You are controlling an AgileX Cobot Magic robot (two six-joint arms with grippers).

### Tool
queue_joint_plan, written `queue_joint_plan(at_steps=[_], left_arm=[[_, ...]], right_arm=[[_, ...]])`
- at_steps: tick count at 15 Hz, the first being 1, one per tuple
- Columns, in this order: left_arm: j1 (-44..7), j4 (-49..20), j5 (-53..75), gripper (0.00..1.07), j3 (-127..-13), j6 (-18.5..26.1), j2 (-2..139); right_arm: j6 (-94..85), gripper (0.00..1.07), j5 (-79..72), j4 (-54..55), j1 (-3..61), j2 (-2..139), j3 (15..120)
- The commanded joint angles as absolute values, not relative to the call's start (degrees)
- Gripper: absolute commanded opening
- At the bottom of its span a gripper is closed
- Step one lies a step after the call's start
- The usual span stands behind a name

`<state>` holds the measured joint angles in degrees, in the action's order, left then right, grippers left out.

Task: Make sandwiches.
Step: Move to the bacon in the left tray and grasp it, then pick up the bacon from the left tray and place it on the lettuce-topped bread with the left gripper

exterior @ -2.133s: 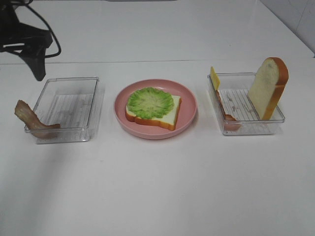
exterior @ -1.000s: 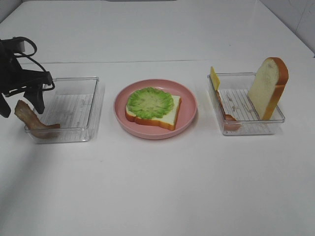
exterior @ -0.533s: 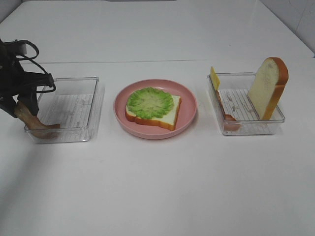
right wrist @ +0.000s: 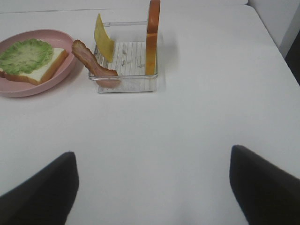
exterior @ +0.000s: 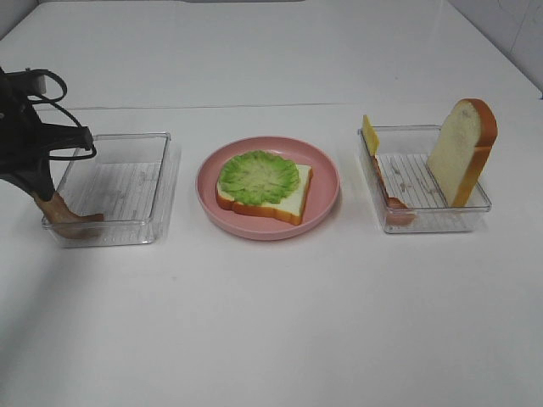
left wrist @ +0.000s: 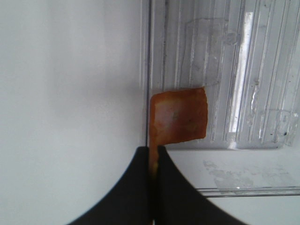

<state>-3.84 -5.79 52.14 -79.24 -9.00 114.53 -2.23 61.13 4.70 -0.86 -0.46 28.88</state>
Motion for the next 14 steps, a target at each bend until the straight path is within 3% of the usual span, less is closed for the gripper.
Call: queue_joint_plan(at_steps=[1,4,5,8,14], left_arm=[[-3.8,-7.7,53.3,0.00,-80.5,-8.8,114.2],[-3.8,-17.0,53.8,0.00,-84.6,-3.9,111.6],[-4.0,-25.3,53.6,0.00,-88.6,0.6,110.8],[-5.8,-39.9,51.6,0.00,-91.6,8.6,111.2],[-16.6,-63.5,43.2,0.00,-91.7,23.0,116.0]], right_arm=[[-2.6,0.83,60.8,4.8,-1.3,-1.0,28.8],[-2.6,0.83,60.8,4.8,-1.3,-1.0,28.8],[-2.6,0.83,60.8,4.8,-1.3,-1.0,28.8],[-2.6,0.83,60.8,4.8,-1.3,-1.0,28.8],[-2.6,0.83,60.8,4.8,-1.3,-1.0,28.8]])
